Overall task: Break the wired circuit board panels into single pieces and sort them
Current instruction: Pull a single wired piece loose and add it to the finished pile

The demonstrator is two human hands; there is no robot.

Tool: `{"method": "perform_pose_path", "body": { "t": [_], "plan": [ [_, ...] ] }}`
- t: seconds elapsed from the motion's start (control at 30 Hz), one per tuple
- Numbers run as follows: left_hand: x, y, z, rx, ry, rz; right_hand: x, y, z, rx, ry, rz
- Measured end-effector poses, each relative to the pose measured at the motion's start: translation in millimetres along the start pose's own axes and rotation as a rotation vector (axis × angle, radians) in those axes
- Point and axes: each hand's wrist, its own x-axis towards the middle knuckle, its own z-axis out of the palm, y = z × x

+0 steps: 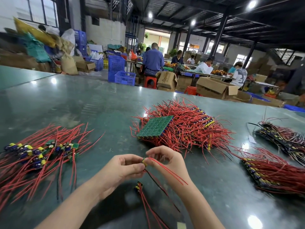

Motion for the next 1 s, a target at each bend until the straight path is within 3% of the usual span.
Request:
{"method": "perform_pose_path", "body": {
  "t": [0.1,0.23,0.33,0.63,0.87,1.0],
  "plan": [
    [-2,0,1,0.105,-0.029,0.037,0,0,2,0.051,-0.01,0.066],
    [-4,0,4,0.186,-0.055,0.08,0,0,-3,0.232,-0.053,0.407],
    [-4,2,5,0.229,-0.072,0.097,0,0,-2,0.394,-0.094,0.531],
    [-2,0,9,0.218,0.023,0.148,-1,1,4,0.347,-0.036,0.413],
    [2,-3,13,0.219,0.021,0.2,4,4,-5,0.587,-0.153,0.622],
    [6,-4,4,0.129,0.063,0.169,5,7,-4,0.714,-0.027,0.628]
  ]
}}
